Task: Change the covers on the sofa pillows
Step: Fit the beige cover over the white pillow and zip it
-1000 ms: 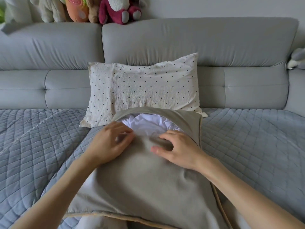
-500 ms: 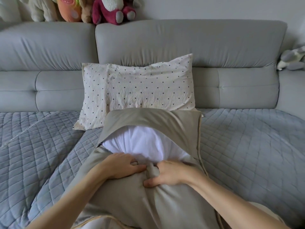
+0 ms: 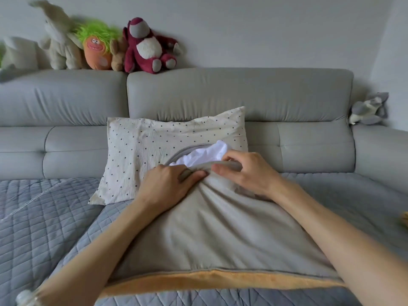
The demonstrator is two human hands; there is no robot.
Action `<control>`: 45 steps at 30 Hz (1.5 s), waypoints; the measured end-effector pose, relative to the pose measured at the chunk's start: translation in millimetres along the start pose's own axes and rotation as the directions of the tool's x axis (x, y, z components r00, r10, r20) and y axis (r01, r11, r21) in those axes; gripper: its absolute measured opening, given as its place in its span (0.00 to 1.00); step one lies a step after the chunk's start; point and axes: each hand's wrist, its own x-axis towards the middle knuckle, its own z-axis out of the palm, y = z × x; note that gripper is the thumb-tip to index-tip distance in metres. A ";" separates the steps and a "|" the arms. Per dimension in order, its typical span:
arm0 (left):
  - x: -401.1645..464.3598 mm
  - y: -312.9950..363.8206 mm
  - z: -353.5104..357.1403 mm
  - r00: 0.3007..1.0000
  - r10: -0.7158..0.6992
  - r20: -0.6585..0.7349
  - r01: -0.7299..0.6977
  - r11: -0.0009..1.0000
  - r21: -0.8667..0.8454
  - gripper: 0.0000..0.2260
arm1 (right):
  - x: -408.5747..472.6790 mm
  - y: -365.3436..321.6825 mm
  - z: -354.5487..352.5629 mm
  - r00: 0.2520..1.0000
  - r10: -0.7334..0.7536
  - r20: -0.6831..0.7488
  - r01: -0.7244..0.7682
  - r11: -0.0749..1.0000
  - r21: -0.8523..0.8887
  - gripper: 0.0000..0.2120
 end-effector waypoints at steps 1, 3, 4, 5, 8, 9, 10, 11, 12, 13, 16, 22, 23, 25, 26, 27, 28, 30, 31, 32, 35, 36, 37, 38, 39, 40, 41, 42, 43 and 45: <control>0.4 4.0 -0.1 0.999 0.003 0.043 -0.001 0.999 -0.042 0.31 | -4.3 8.9 -5.8 1.000 -0.013 -0.007 0.013 1.000 -0.017 0.33; -2.5 4.7 12.8 0.955 -0.028 0.297 0.070 0.989 -0.130 0.31 | -19.4 34.1 -5.1 0.998 0.042 0.056 -0.038 0.996 -0.083 0.37; -5.5 4.5 23.2 0.881 -0.044 0.472 0.126 0.982 -0.144 0.31 | -28.4 48.3 0.5 0.986 0.124 0.115 -0.113 0.989 -0.095 0.39; -8.9 4.2 36.2 0.785 -0.051 0.618 0.172 0.976 -0.137 0.31 | -35.8 62.0 9.1 0.958 0.222 0.180 -0.211 0.974 -0.078 0.38; -12.9 0.7 64.6 0.750 -0.056 0.660 0.192 0.972 -0.135 0.32 | -42.9 90.1 32.5 0.917 0.333 0.220 -0.347 0.937 0.027 0.28; -8.9 -1.5 66.2 0.811 -0.025 0.585 0.152 0.974 -0.169 0.31 | -38.7 92.7 32.5 0.932 0.313 0.184 -0.328 0.943 0.059 0.25; -5.2 -4.5 65.8 0.861 0.030 0.508 0.090 0.974 -0.210 0.30 | -34.1 94.2 31.1 0.953 0.267 0.143 -0.277 0.959 0.057 0.24; -0.9 -8.2 64.6 0.896 0.090 0.435 0.025 0.967 -0.252 0.30 | -29.4 95.2 30.2 0.974 0.208 0.090 -0.212 0.976 0.038 0.22; 4.2 -11.7 63.5 0.921 0.135 0.366 -0.025 0.957 -0.288 0.30 | -25.1 95.8 29.5 0.989 0.145 0.008 -0.145 0.989 0.014 0.18; 9.4 -15.3 63.6 0.942 0.163 0.294 -0.067 0.948 -0.311 0.29 | -21.6 93.4 29.2 0.995 0.071 -0.075 -0.071 0.997 -0.001 0.15; 18.3 -16.5 75.7 0.969 0.232 0.083 -0.199 0.936 -0.290 0.20 | -13.9 84.5 36.3 0.979 -0.114 -0.171 0.101 0.991 -0.084 0.17; -3.1 5.0 122.9 0.794 0.173 0.583 -0.134 0.985 -0.111 0.36 | -20.7 104.5 66.1 0.875 0.286 0.390 -0.234 0.956 -0.176 0.17; -2.1 7.6 128.7 0.762 0.138 0.632 -0.127 0.990 -0.062 0.35 | -22.7 109.5 71.2 0.860 0.321 0.397 -0.255 0.944 -0.209 0.19; 6.4 9.4 133.4 0.712 0.092 0.696 -0.090 0.995 -0.041 0.25 | -26.1 113.9 78.6 0.874 0.329 0.357 -0.281 0.943 -0.180 0.19; 11.6 9.1 132.1 0.699 0.087 0.710 -0.054 0.996 -0.070 0.22 | -28.1 112.5 78.7 0.895 0.326 0.304 -0.294 0.945 -0.145 0.18; 15.3 6.0 130.4 0.695 0.089 0.714 -0.012 0.994 -0.112 0.20 | -30.2 110.5 77.4 0.923 0.312 0.227 -0.292 0.949 -0.117 0.16; 15.8 0.7 127.4 0.714 0.100 0.693 0.029 0.985 -0.172 0.19 | -32.5 106.9 76.2 0.951 0.285 0.124 -0.277 0.958 -0.081 0.15; 11.0 -4.4 114.4 0.806 0.135 0.577 0.078 0.941 -0.329 0.15 | -40.1 101.7 70.7 0.980 0.163 -0.113 -0.166 0.986 -0.018 0.14; 7.9 -8.2 107.8 0.872 0.158 0.464 0.054 0.910 -0.411 0.14 | -42.0 101.1 67.7 0.974 0.074 -0.212 -0.081 0.996 -0.023 0.15; 5.3 -12.9 102.5 0.923 0.177 0.341 0.002 0.885 -0.466 0.13 | -43.5 102.0 63.1 0.958 -0.022 -0.287 0.005 0.998 -0.061 0.16; 1.3 -27.0 89.2 0.971 0.226 0.081 -0.175 0.895 -0.410 0.09 | -45.5 106.4 43.0 0.924 -0.086 -0.373 0.033 0.989 -0.147 0.13; 0.3 -28.2 84.1 0.973 0.221 0.067 -0.181 0.908 -0.378 0.11 | -45.4 105.7 34.5 0.944 0.002 -0.329 -0.032 0.996 -0.087 0.13; -1.1 -27.6 80.7 0.975 0.201 0.097 -0.152 0.916 -0.372 0.13 | -44.6 105.1 27.9 0.969 0.108 -0.223 -0.108 0.994 0.012 0.14; -2.6 -25.9 78.4 0.968 0.190 0.164 -0.115 0.917 -0.382 0.18 | -43.8 104.4 22.7 0.978 0.196 -0.067 -0.191 0.978 0.081 0.15; -5.2 -24.4 78.5 0.952 0.199 0.232 -0.103 0.923 -0.372 0.25 | -43.0 104.1 20.6 0.972 0.223 0.066 -0.228 0.971 0.071 0.15; -7.8 -22.6 81.3 0.932 0.225 0.284 -0.118 0.929 -0.351 0.29 | -41.7 105.0 21.3 0.967 0.212 0.142 -0.216 0.976 0.016 0.15; -9.0 -20.7 83.8 0.917 0.243 0.318 -0.131 0.933 -0.336 0.30 | -39.8 105.6 22.8 0.964 0.197 0.180 -0.194 0.980 -0.030 0.14; -8.4 -19.2 84.5 0.907 0.250 0.339 -0.131 0.933 -0.337 0.27 | -37.6 106.0 23.6 0.960 0.191 0.205 -0.181 0.981 -0.062 0.13; -6.8 -17.2 82.7 0.902 0.233 0.362 -0.101 0.932 -0.349 0.24 | -35.2 105.2 23.4 0.956 0.193 0.220 -0.179 0.980 -0.084 0.13; -1.8 -13.2 74.2 0.892 0.199 0.406 -0.035 0.925 -0.377 0.23 | -31.1 103.2 20.1 0.958 0.197 0.209 -0.185 0.980 -0.072 0.18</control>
